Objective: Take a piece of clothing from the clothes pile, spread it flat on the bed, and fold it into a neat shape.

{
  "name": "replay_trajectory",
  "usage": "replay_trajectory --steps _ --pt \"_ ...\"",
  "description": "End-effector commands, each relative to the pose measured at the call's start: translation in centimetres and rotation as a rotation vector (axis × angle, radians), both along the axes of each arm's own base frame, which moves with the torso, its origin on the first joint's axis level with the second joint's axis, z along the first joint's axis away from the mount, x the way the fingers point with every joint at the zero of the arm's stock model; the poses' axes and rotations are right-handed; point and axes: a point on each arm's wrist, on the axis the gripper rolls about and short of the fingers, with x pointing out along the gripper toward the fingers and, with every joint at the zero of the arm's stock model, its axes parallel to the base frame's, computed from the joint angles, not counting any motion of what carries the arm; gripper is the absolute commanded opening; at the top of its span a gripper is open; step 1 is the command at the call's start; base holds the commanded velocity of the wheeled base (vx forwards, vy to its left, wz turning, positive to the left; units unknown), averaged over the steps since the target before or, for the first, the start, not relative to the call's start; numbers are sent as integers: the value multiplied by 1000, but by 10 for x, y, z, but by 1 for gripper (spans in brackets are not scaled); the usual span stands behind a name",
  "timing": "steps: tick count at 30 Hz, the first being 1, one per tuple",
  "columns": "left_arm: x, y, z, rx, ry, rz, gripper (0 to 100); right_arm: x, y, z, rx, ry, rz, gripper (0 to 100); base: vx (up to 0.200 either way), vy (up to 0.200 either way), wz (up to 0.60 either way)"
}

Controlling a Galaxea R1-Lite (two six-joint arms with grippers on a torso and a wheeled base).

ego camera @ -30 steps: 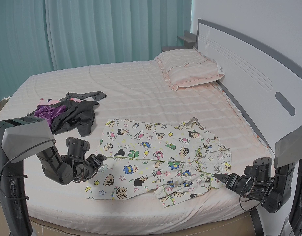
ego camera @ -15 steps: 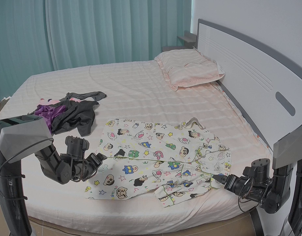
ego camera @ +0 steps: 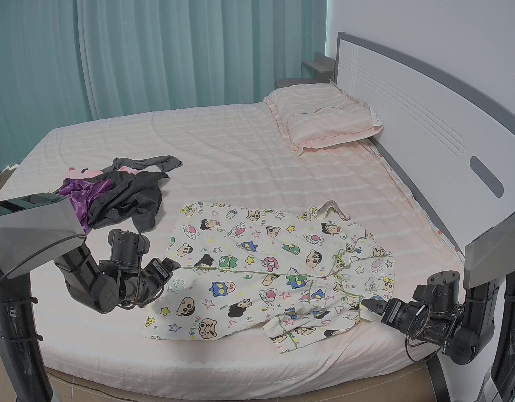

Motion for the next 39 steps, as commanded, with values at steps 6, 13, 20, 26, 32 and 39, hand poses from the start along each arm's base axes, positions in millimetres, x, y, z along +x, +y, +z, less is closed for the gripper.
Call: replay_trajectory --steps 6,13,20,26,32,39 --pt "-6 3 12 -32 -21 21 100 0 2 3 1 -21 -1 100 0 33 0" --pt "-8 8 11 -34 -21 35 100 0 3 0 -6 -15 -3 100 0 200 0" --pt "-11 8 10 -31 -12 32 100 -3 7 -1 -9 -6 13 100 0 200 0" --pt "-14 7 8 -29 -2 28 100 -19 22 -9 -24 55 18 100 0 200 0" --pt "-19 4 5 -24 15 15 100 -33 25 -32 -85 168 6 100 0 100 0" --pt "-23 -7 3 -23 25 -19 100 -28 31 -33 -41 157 -14 100 -29 0 0"
